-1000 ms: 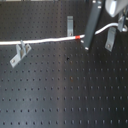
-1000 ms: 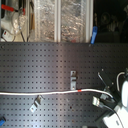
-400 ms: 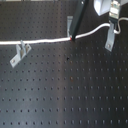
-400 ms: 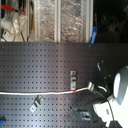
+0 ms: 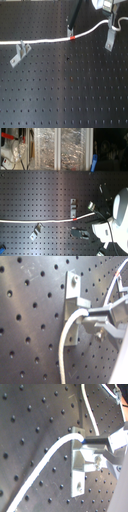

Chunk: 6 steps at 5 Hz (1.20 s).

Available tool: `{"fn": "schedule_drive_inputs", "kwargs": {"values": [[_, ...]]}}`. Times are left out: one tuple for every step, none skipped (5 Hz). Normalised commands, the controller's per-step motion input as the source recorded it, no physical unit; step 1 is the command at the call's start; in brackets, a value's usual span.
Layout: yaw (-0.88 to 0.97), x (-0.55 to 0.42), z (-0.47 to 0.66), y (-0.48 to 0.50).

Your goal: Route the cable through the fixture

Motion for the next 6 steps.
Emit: {"fn": "schedule_drive_inputs", "kwargs": {"values": [[0.18,0.228,-0.09,-0.107],[0.05,0.489,-0.22,-0.156],[0.04,0.262,-0.11,0.051],[0.39,-0.065,-0.31,0.398],[0.44,-0.048,-0.32,0.536],[0.43,-0.068,-0.25,0.439]]}}
